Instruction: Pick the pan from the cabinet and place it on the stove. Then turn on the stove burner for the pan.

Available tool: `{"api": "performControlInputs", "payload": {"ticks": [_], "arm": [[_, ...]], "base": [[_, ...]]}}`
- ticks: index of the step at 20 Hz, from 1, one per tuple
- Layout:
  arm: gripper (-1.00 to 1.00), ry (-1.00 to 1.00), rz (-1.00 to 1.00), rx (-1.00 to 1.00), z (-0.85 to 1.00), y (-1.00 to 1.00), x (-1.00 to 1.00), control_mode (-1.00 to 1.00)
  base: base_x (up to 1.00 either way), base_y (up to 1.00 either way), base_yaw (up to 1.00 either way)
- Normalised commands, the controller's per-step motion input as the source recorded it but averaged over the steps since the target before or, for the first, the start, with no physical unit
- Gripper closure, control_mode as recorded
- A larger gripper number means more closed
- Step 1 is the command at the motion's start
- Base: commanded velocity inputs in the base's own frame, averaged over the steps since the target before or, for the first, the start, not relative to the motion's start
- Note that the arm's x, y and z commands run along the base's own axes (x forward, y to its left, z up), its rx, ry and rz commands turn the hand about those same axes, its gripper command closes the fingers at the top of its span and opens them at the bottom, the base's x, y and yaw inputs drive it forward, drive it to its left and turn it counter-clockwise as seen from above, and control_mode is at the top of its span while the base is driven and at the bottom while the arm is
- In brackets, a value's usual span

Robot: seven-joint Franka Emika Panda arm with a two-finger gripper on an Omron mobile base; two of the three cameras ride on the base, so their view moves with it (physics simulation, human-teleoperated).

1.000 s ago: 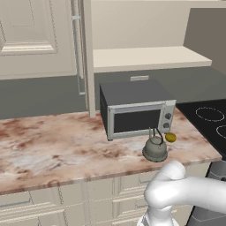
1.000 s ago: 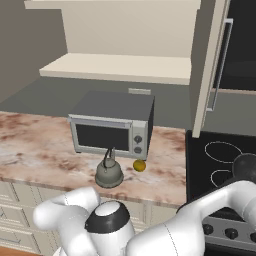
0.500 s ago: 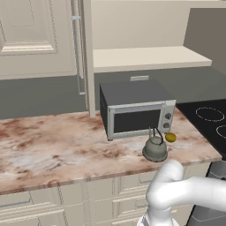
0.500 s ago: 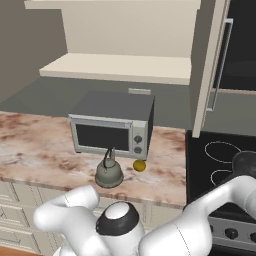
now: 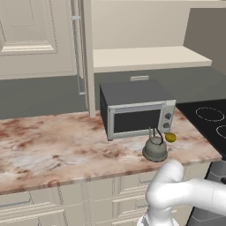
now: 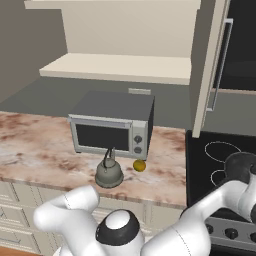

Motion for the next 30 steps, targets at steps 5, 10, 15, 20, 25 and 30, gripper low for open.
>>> {"api": "performControlInputs", "payload": {"ticks": [5, 10, 15, 20, 25, 30], "arm": [[1.00, -0.01, 0.04, -0.05, -0.04, 0.00, 0.21, -1.00], [1.00, 0.00, 0.04, -0.06, -0.08, 0.00, 0.31, -1.00], [1.00, 0.00, 0.02, -0.06, -0.10, 0.00, 0.38, -1.00], [1.00, 0.01, 0.01, -0.06, -0.12, 0.00, 0.40, -1.00], [1.00, 0.03, 0.01, -0.06, -0.15, 0.00, 0.41, -1.00], [1.00, 0.04, 0.01, -0.05, -0.17, 0.00, 0.39, -1.00]], "base": [[0.00, 0.00, 0.00], [0.00, 0.00, 0.00], [0.00, 0.00, 0.00], [0.00, 0.00, 0.00], [0.00, 0.00, 0.00], [0.00, 0.00, 0.00]]}}
